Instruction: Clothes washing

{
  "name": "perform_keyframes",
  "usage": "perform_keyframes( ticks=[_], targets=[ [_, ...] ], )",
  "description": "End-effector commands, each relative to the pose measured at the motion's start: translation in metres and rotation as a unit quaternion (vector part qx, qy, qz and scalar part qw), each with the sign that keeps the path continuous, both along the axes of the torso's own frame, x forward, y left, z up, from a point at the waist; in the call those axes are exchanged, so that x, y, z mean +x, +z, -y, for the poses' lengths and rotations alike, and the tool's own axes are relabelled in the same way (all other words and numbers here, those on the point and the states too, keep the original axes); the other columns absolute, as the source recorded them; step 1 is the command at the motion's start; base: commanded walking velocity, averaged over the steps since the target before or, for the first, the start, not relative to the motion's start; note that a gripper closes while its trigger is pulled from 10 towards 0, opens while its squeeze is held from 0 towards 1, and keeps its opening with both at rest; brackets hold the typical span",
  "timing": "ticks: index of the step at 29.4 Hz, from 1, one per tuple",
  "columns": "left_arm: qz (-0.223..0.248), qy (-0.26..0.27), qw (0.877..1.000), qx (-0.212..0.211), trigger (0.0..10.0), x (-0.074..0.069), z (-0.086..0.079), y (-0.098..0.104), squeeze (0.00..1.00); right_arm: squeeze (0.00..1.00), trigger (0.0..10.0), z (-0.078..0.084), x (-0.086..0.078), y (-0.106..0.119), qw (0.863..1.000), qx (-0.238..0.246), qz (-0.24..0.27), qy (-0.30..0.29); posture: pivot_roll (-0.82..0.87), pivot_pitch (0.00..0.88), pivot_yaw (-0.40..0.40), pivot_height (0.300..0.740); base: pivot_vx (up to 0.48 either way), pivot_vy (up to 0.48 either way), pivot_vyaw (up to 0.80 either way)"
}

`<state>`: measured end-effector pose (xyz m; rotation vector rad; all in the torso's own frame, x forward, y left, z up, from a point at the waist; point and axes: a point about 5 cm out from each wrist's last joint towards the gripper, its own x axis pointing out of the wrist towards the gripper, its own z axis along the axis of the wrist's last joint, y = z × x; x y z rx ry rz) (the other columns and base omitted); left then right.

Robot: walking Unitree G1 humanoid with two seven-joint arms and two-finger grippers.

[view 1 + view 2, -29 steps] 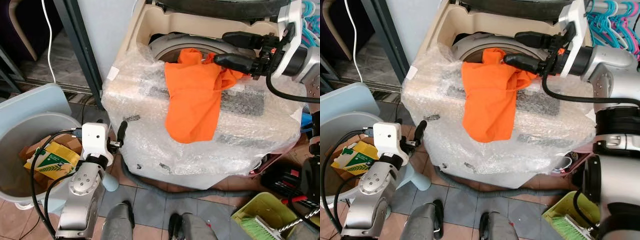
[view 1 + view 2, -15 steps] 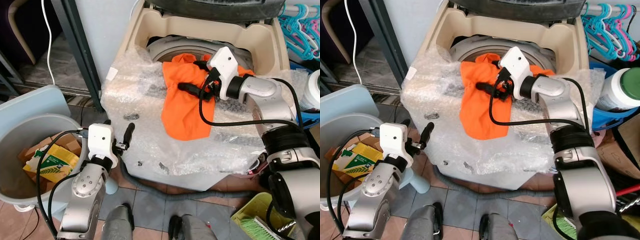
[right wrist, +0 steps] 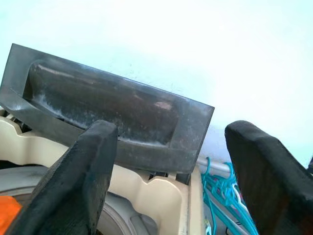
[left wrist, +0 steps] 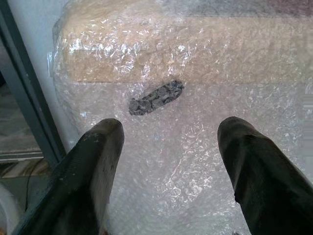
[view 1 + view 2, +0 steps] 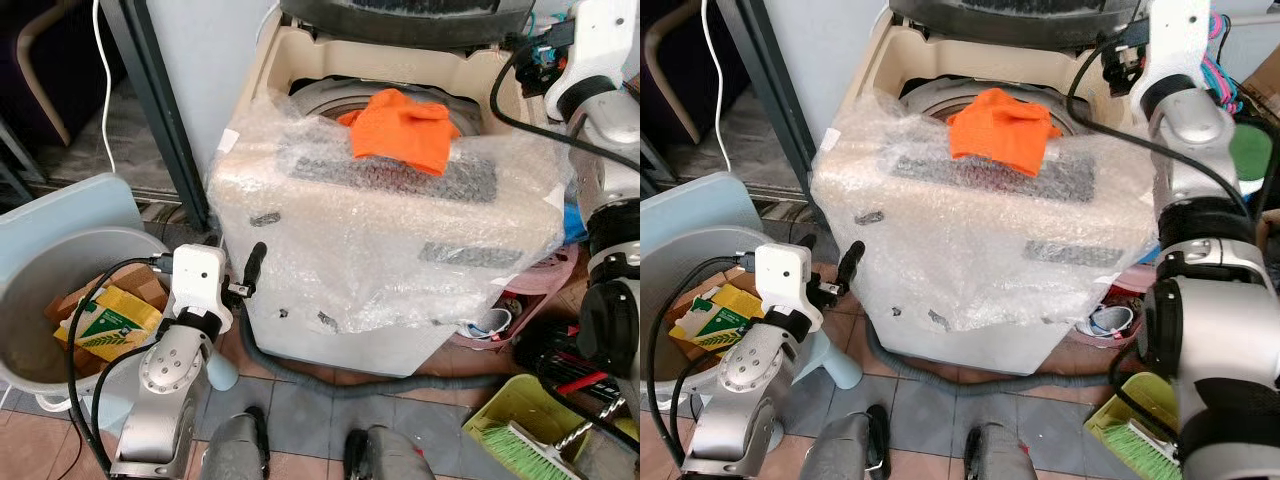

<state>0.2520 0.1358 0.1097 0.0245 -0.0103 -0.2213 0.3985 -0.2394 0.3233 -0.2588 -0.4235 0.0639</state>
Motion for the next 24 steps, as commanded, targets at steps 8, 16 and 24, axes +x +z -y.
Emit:
perform_keyframes(
  ticks=[8, 16, 24],
  targets=[
    [-0.008, 0.017, 1.0, 0.011, 10.0, 0.0, -0.004, -0.004, 0.0, 1.0, 10.0, -0.028, -0.016, -0.02, 0.993, -0.025, 0.036, 0.107, -0.01, 0.147, -0.013, 0.74, 0.0, 0.0, 0.0],
    [-0.007, 0.006, 1.0, 0.009, 10.0, 0.002, -0.001, -0.004, 0.0, 1.0, 10.0, -0.047, -0.042, -0.06, 0.938, -0.07, -0.097, 0.326, -0.02, 0.139, -0.004, 0.74, 0.0, 0.0, 0.0],
    [-0.004, 0.007, 1.0, 0.006, 10.0, 0.002, 0.0, -0.003, 0.0, 1.0, 10.0, -0.058, -0.053, -0.077, 0.904, -0.052, -0.151, 0.397, -0.01, 0.137, -0.009, 0.74, 0.0, 0.0, 0.0]
  ],
)
